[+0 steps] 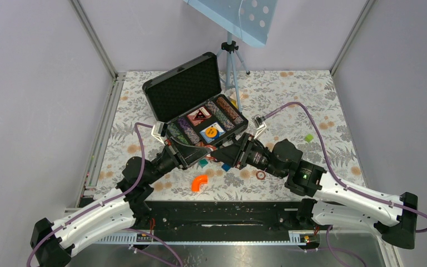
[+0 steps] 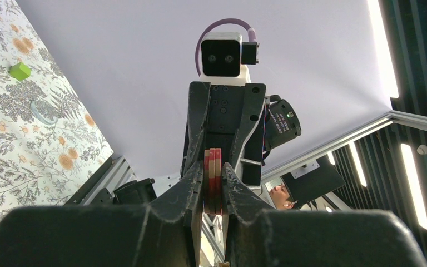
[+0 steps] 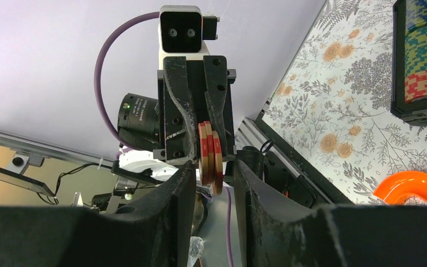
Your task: Pack up texas hold em set
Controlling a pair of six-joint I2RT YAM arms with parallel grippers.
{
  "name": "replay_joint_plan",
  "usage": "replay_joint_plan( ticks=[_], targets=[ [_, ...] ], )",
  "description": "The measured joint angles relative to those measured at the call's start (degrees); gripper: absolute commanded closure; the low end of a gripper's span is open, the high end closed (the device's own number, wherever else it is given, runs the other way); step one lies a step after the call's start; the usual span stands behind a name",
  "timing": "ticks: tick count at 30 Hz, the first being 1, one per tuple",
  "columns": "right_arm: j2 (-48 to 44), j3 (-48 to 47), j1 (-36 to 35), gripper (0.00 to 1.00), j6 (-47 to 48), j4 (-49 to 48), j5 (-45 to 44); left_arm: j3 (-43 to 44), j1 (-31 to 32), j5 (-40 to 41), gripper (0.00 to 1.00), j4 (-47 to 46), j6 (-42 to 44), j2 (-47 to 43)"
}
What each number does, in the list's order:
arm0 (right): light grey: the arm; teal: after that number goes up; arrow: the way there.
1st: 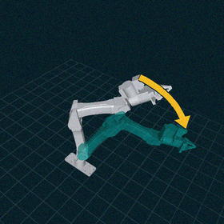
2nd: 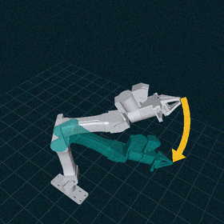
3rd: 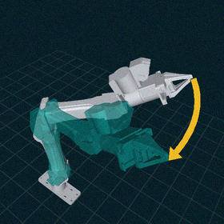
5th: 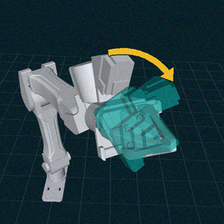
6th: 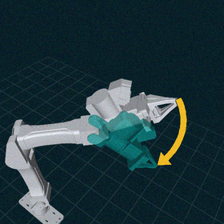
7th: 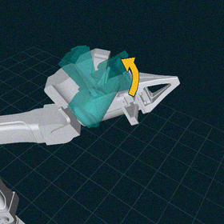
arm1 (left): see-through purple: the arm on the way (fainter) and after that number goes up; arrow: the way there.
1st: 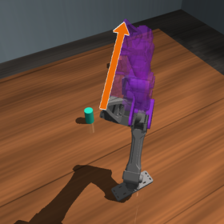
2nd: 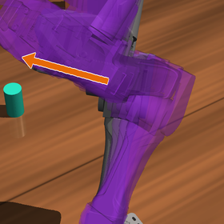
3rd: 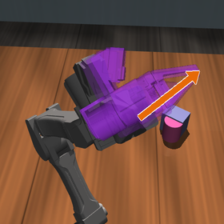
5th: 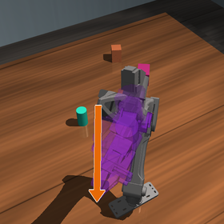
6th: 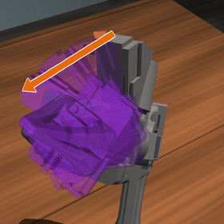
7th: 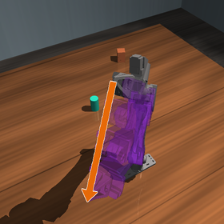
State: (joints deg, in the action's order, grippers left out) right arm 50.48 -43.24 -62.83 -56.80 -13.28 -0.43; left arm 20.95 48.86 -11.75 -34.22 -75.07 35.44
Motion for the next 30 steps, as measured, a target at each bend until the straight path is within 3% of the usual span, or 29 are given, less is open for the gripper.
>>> replay_joint_plan(
  ticks=[10, 17, 19, 21, 24, 30],
  targets=[
    [0.72, 0.0, 0.02, 0.66, -0.02, -0.7, 0.02, -0.28, 0.0, -0.04, 1.0, -0.28, -0.07, 0.28],
    [0.94, 0.0, 0.31, 0.85, -0.24, -1.22, 0.13, -0.85, -0.02, 0.09, 1.0, -0.85, -0.5, 0.28],
    [0.94, 0.0, 0.33, 0.94, -0.5, -1.75, 0.44, -0.85, -0.07, 0.24, 1.0, -1.49, -0.68, 0.28],
    [0.94, -0.02, 0.33, 1.0, -0.76, -2.16, 0.59, -0.85, -0.07, 0.24, 0.87, -1.99, -0.76, 0.28],
    [0.94, -0.02, 0.33, 1.0, -1.07, -2.58, 0.72, -0.85, -0.07, 0.24, 0.79, -2.38, -1.01, 0.28],
    [0.92, -0.15, 0.35, 1.0, -1.05, -2.97, 0.85, -0.87, -0.2, 0.85, 0.42, -1.6, -0.94, 0.31]
  ],
)
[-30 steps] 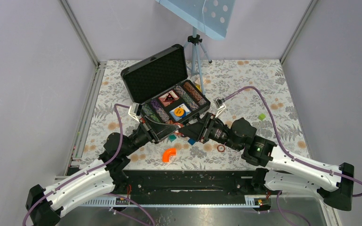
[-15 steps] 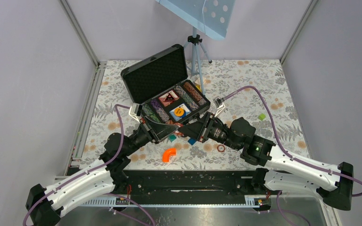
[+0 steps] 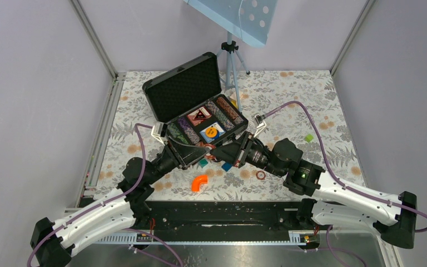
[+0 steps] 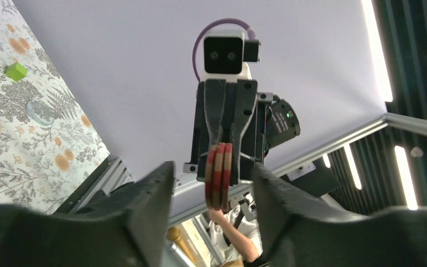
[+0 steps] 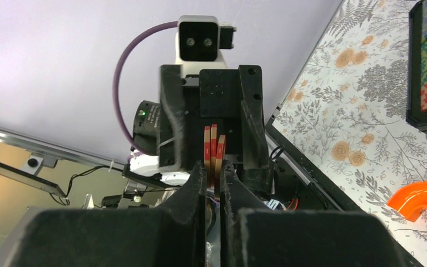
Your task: Pack up texas hold em set
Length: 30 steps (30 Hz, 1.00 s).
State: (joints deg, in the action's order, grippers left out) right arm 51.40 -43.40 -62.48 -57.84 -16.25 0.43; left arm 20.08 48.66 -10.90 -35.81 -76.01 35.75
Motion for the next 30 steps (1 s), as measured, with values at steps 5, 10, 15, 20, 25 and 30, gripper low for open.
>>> replay_joint_plan(
  ticks=[5, 10, 15, 20, 25, 30],
  targets=[
    [0.35, 0.0, 0.28, 1.0, 0.15, 0.87, -0.37, 0.0, 0.31, -0.61, 0.18, 0.11, 0.04, -0.02],
    [-0.35, 0.15, 1.22, 1.0, 0.33, 1.86, -0.98, 0.02, 0.28, -0.57, 0.1, 0.85, 0.33, -0.17],
    [-2.6, -0.09, 3.1, 1.0, 2.95, 6.27, -1.4, 1.4, 0.24, 0.09, 0.09, 9.81, 3.28, -2.45],
    [0.57, -9.51, 5.86, 1.0, 15.47, 20.61, -0.72, 10.05, 0.15, 9.33, 0.09, 35.12, 10.47, -8.68],
    [2.75, -14.62, 6.25, 1.0, 32.92, 25.09, -0.02, 18.29, 0.07, 20.24, 0.08, 54.14, 17.81, -14.12],
    [5.53, -14.73, 6.62, 1.0, 53.24, 25.53, 3.04, 22.03, 0.02, 28.44, 0.07, 66.95, 23.08, -15.74]
  ],
)
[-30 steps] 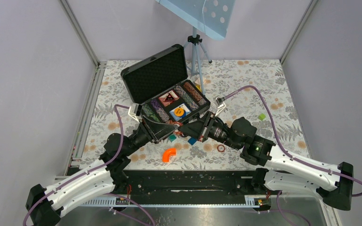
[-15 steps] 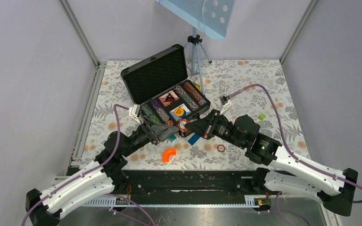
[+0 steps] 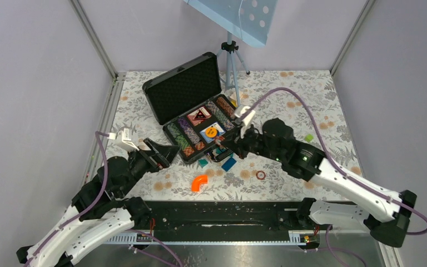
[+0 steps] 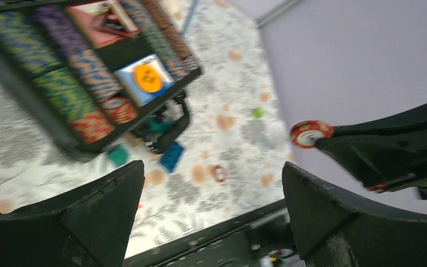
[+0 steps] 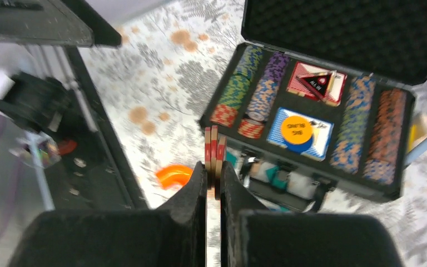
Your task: Pack up texas hold em set
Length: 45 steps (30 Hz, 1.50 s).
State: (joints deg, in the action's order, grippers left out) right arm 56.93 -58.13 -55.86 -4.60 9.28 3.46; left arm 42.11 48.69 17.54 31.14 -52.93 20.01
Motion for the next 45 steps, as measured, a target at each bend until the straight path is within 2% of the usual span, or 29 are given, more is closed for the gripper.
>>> replay_joint_plan(
  ticks=[5, 9, 12, 16, 21, 23, 31, 45],
  targets=[
    [10.73, -7.08, 0.79, 1.0, 18.51, 5.62, 3.87, 3.48, -0.31, 4.79, 0.08, 10.88, 4.35, 2.34],
    [19.85, -13.79, 1.14, 1.0, 33.75, 11.28, 6.56, 5.42, -2.19, 5.95, 0.08, 13.99, 8.46, 5.05],
    [24.87, -18.34, 1.6, 1.0, 44.24, 17.88, 8.94, 6.1, -6.08, 5.51, 0.1, 15.17, 11.87, 6.51],
    [31.91, -25.73, 3.23, 1.0, 55.49, 26.47, 13.03, 6.27, -16.5, 0.39, 0.12, 15.1, 17.51, 9.46],
    [40.33, -34.88, 4.83, 1.0, 66.84, 35.5, 16.17, 6.03, -35.78, -12.61, 0.12, 13.4, 23.93, 15.04],
    [43.1, -37.22, 4.94, 1.0, 71.23, 38.29, 16.59, 5.9, -39.28, -15.23, 0.12, 12.5, 25.62, 16.59],
    [54.73, -44.33, 4.94, 1.0, 83.54, 46.77, 17.05, 0.92, -39.85, -16.46, 0.11, 9.64, 28.81, 14.45],
    [59.87, -47.54, 4.9, 1.0, 89.0, 48.85, 17.22, -0.22, -39.89, -15.34, 0.11, 7.98, 29.46, 13.79]
  ],
)
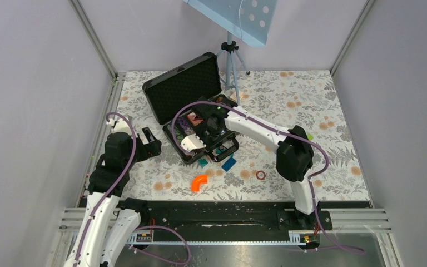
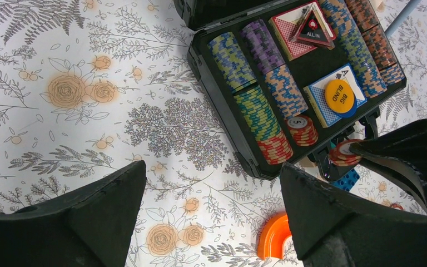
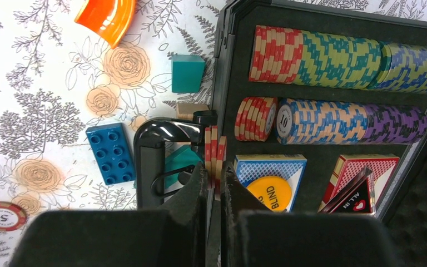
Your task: Pack up texas hold em set
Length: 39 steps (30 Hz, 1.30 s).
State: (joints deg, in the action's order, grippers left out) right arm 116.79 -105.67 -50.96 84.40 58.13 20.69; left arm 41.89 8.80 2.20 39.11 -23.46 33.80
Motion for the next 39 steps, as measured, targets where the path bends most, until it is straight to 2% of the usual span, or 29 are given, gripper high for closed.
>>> replay_joint_plan(
  ticks=[26, 39],
  targets=[
    [4.46, -3.26, -0.55, 1.0, 0.46, -0.31, -0.07, -0.15, 0.0, -0.04, 0.11, -0.24, 0.13, 0.0],
    [4.46, -3.21, -0.55, 1.0, 0.2, -4.35, -0.48, -0.28, 0.0, -0.07, 0.11, -0.26, 0.15, 0.0]
  ],
)
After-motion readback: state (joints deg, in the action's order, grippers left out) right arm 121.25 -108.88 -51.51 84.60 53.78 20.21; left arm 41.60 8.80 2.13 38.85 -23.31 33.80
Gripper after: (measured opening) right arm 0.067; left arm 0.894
